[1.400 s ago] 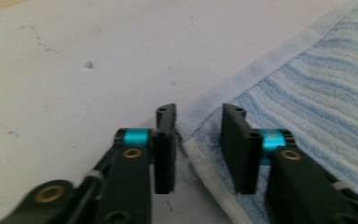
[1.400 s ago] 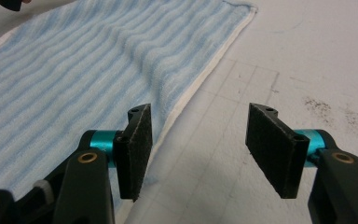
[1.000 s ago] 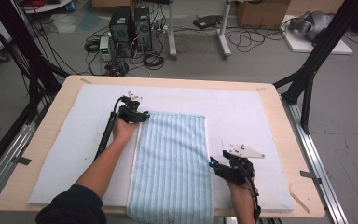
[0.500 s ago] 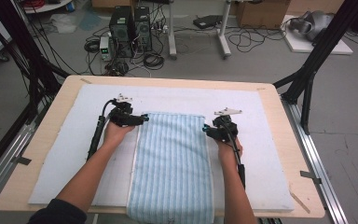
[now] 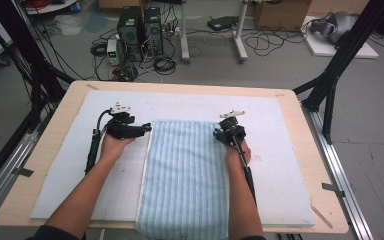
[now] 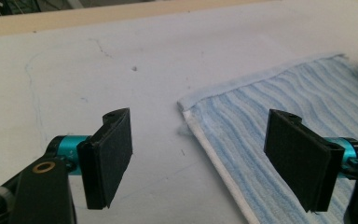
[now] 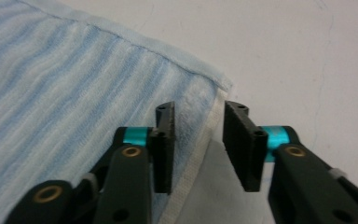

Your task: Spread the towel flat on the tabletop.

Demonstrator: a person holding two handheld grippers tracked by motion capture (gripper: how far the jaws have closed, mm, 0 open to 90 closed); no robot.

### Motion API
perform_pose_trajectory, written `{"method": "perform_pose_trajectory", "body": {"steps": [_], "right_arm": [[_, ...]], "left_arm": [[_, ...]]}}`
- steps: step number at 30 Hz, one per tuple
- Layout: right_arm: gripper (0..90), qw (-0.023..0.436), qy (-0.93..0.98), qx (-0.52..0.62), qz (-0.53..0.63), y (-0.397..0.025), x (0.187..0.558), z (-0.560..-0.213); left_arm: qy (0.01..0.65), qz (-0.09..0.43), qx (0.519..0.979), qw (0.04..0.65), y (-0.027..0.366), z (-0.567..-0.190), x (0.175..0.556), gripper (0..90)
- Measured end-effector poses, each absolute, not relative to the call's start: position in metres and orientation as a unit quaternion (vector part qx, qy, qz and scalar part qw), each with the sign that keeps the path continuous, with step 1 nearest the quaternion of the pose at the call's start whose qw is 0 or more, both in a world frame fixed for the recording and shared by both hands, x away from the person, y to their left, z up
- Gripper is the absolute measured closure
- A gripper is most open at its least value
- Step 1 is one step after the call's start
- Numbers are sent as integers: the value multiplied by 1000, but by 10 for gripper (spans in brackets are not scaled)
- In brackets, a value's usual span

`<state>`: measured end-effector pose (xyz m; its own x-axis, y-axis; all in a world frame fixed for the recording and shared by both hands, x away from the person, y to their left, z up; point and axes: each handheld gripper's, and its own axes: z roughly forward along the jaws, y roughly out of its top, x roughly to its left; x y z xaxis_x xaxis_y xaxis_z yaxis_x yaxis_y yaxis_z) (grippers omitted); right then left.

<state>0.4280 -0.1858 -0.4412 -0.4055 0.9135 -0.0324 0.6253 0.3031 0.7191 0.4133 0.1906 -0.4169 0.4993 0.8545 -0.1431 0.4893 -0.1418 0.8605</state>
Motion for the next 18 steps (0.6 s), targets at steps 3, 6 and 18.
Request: {"method": "perform_pose_trajectory", "body": {"steps": [3,6,18], "right_arm": [[590,236,761,490,354,-193,416,-429],[599,244,758,477,372,-200,405,-416],[601,253,757,446,406,-234,345,-384]], "left_arm": [[453,197,730,472,192,-416,406,236],[441,196,739,470,191,-413,400,235],[417,185,732,506,193,-403,372,223]]}}
